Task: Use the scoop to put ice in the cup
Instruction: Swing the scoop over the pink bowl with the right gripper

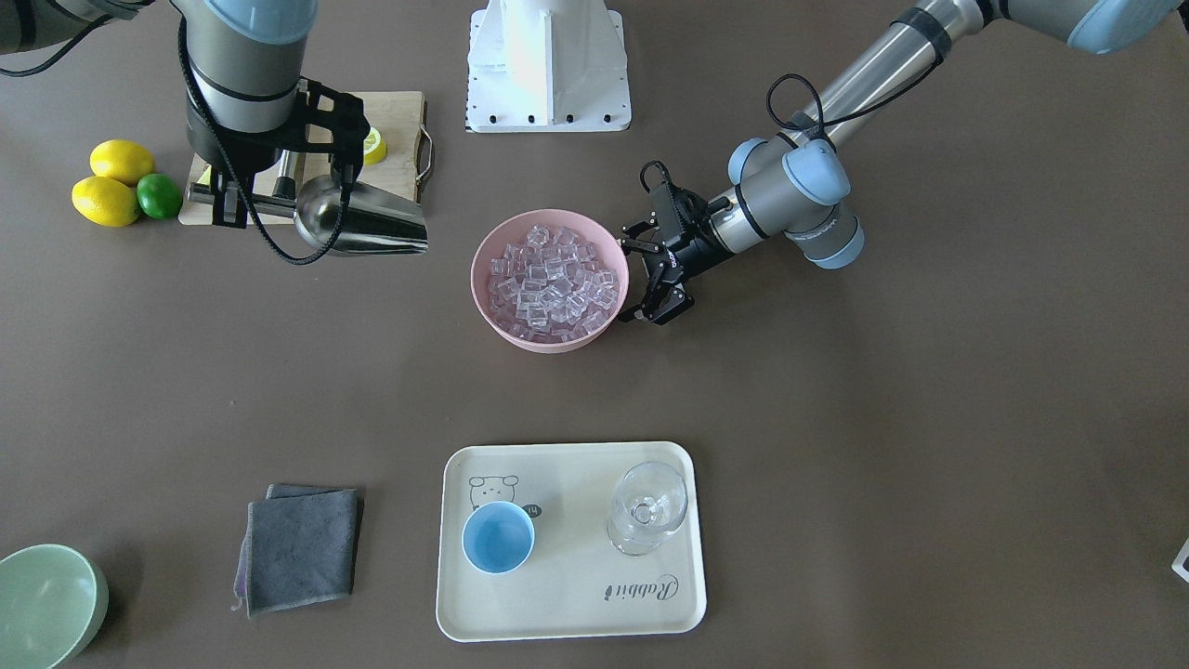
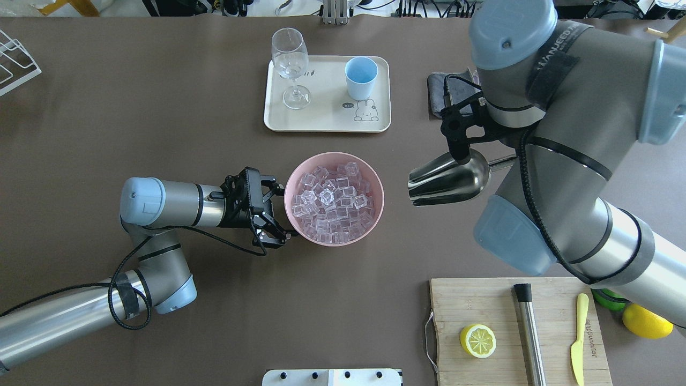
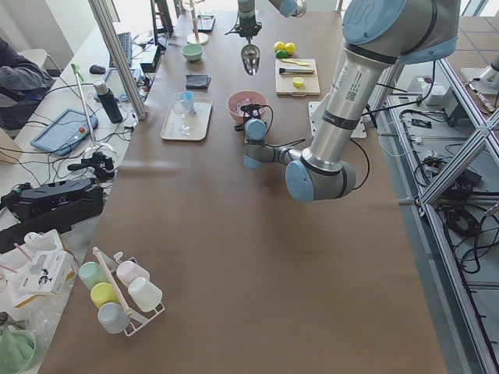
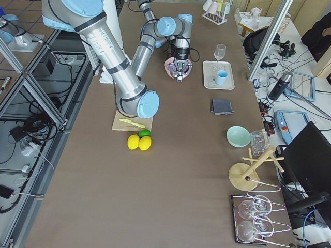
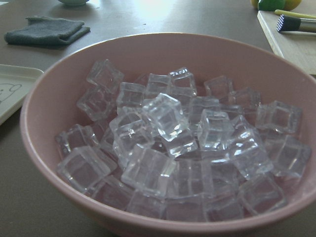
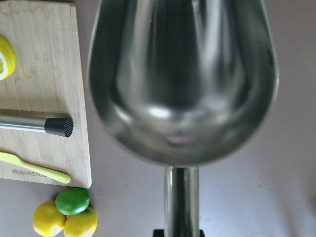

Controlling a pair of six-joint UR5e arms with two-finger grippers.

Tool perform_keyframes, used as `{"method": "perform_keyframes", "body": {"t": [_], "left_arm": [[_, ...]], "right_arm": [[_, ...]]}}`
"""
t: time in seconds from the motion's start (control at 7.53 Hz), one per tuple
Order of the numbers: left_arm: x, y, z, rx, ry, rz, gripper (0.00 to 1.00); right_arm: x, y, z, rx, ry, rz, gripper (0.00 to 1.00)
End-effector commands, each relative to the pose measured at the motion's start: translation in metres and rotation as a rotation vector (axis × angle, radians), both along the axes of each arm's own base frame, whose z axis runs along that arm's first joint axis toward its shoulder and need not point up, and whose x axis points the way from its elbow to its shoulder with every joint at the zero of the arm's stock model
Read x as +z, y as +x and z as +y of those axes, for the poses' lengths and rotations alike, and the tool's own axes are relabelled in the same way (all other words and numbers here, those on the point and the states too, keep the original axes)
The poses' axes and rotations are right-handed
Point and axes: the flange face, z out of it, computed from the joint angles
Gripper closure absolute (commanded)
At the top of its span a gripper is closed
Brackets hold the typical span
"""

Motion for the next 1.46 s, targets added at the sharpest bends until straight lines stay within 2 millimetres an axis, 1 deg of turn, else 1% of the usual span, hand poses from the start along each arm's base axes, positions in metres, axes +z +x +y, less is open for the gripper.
{"method": "perform_keyframes", "body": {"t": [0.0, 0.13, 0.27, 0.4, 0.53, 0.66, 0.8, 1.06, 1.2, 1.33], "left_arm": [[-0.003, 0.006, -0.003, -0.002, 0.0, -0.002, 0.03], [-0.003, 0.009, -0.003, 0.001, -0.001, -0.004, 0.03], [-0.004, 0.01, -0.003, 0.001, -0.001, -0.005, 0.03], [-0.006, 0.01, -0.003, 0.002, -0.001, -0.001, 0.03], [-0.007, 0.012, -0.001, 0.006, 0.001, -0.001, 0.03], [-0.007, 0.013, -0.001, 0.006, 0.0, -0.002, 0.03], [-0.008, 0.014, 0.001, 0.009, 0.001, -0.001, 0.03], [-0.008, 0.014, 0.001, 0.009, 0.001, -0.001, 0.03], [-0.008, 0.015, 0.001, 0.011, -0.001, -0.001, 0.03], [-0.008, 0.015, 0.001, 0.011, 0.001, -0.001, 0.03]], "right_arm": [[-0.028, -0.031, -0.023, -0.027, 0.007, 0.072, 1.0], [-0.036, -0.055, -0.025, -0.051, -0.009, 0.096, 1.0], [-0.041, -0.068, -0.024, -0.068, 0.008, 0.116, 1.0], [-0.043, -0.085, -0.014, -0.092, 0.019, 0.128, 1.0], [-0.042, -0.09, -0.014, -0.095, 0.016, 0.137, 1.0], [-0.048, -0.105, -0.018, -0.105, 0.012, 0.157, 1.0], [-0.048, -0.116, -0.022, -0.111, 0.009, 0.178, 1.0], [-0.046, -0.128, -0.025, -0.118, -0.001, 0.203, 1.0], [-0.048, -0.127, -0.025, -0.117, 0.007, 0.208, 1.0], [-0.045, -0.13, -0.026, -0.111, 0.003, 0.223, 1.0]]}}
